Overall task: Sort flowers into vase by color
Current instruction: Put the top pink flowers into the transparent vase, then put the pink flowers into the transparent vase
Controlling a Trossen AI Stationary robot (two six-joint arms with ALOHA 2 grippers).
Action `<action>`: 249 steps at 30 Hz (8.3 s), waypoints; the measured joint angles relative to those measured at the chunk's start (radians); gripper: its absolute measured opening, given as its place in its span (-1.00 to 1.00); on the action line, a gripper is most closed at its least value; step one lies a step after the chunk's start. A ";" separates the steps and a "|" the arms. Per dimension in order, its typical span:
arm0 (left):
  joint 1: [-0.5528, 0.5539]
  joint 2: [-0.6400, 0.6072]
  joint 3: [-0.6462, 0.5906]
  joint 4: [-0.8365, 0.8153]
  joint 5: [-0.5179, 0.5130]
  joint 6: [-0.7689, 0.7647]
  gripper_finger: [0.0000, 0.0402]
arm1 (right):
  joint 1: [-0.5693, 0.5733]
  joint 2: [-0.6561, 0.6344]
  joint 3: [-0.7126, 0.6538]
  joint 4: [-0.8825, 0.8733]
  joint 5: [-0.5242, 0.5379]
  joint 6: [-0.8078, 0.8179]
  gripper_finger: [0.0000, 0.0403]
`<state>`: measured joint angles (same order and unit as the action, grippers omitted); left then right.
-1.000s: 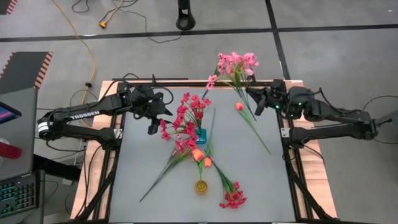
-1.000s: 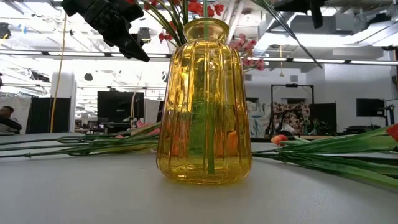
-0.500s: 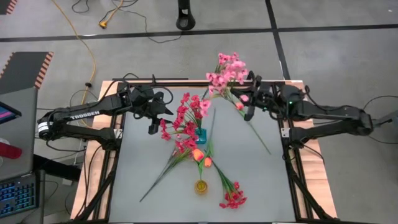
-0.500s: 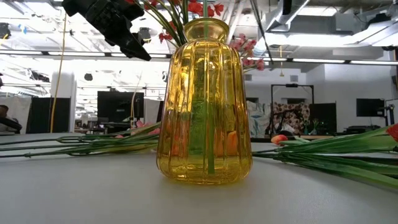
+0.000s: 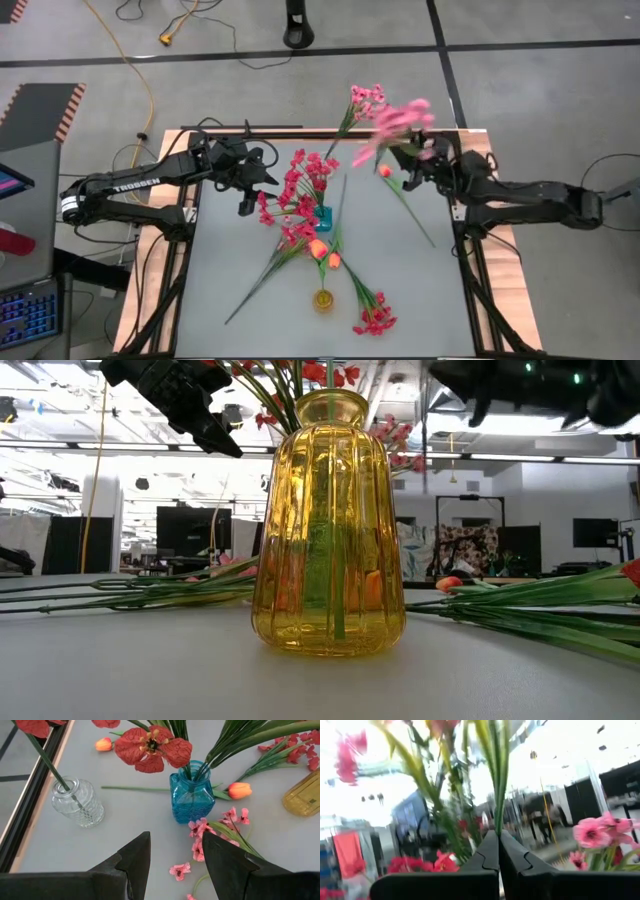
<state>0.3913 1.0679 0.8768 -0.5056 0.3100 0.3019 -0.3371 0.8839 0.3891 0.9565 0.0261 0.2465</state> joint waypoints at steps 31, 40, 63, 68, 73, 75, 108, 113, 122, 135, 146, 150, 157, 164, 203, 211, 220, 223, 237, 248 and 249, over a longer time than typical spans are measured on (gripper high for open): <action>0.000 0.000 0.000 0.004 0.000 -0.035 -0.17 | -0.025 0.733 0.220 0.612 -0.002 -0.048 -0.88; 0.000 0.000 0.000 0.003 0.001 -0.035 -0.17 | -0.052 0.848 0.306 0.612 -0.002 -0.045 -0.88; 0.000 0.000 0.000 0.003 0.002 -0.036 -0.17 | -0.066 0.859 0.317 0.542 0.057 -0.045 -0.88; 0.000 0.000 0.000 0.003 0.002 -0.037 -0.17 | -0.065 0.859 0.317 0.535 0.062 -0.045 -0.88; 0.000 0.000 0.000 0.003 0.002 -0.037 -0.17 | -0.065 0.859 0.317 0.465 0.116 -0.044 -0.87; 0.000 0.000 0.000 0.003 0.002 -0.037 -0.17 | -0.065 0.859 0.317 0.422 0.131 -0.044 -0.85; 0.000 0.000 0.000 0.003 0.002 -0.051 -0.17 | -0.080 0.854 0.401 -0.019 0.133 -0.046 0.00; 0.000 0.000 0.000 0.003 0.002 -0.051 -0.17 | -0.075 0.836 0.401 -0.085 0.132 -0.046 0.11; 0.000 0.000 0.000 0.002 0.005 -0.037 -0.17 | -0.093 0.651 0.401 -0.551 0.132 -0.048 0.10; 0.000 0.000 0.000 0.000 0.020 -0.054 -0.17 | -0.098 0.396 0.401 -1.071 0.132 -0.048 0.10; 0.000 0.000 0.000 -0.096 0.030 -0.097 -0.17 | -0.098 0.236 0.401 -1.319 0.134 -0.047 0.10; -0.003 0.000 0.000 -0.147 0.047 -0.116 -0.17 | -0.098 0.195 0.401 -1.381 0.137 -0.094 0.10; -0.042 0.000 0.000 -0.163 0.051 -0.124 -0.17 | -0.098 0.146 0.401 -1.472 0.137 -0.097 0.10; -0.078 0.000 0.000 -0.163 0.048 -0.123 -0.17 | -0.114 0.147 0.401 -1.632 0.158 -0.095 0.10; -0.711 0.119 -0.114 -0.014 -0.350 -0.990 -0.17 | -0.127 0.150 0.401 -1.827 0.234 -0.070 0.10; -0.775 0.326 -0.044 -0.030 -0.395 -1.085 -0.17 | -0.127 0.150 0.401 -1.827 0.234 -0.070 0.10; -0.778 0.541 0.115 -0.216 -0.397 -1.142 -0.17 | -0.127 0.150 0.401 -1.827 0.234 -0.070 0.10; -0.778 0.597 0.160 -0.246 -0.397 -1.154 -0.17 | -0.127 0.150 0.401 -1.827 0.234 -0.070 0.10; -0.781 0.636 0.184 -0.281 -0.431 -1.233 -0.17 | -0.127 0.150 0.401 -1.827 0.235 -0.070 0.10; -0.781 0.636 0.145 -0.238 -0.423 -1.257 -0.17 | -0.127 0.150 0.401 -1.826 0.235 -0.070 0.10; -0.781 0.636 0.140 -0.226 -0.423 -1.256 -0.17 | -0.127 0.150 0.401 -1.826 0.235 -0.070 0.10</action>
<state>-0.3893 1.7035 1.0164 -0.7314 -0.1133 -0.9539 -0.4644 1.0340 0.7904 -0.8700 0.2607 0.1764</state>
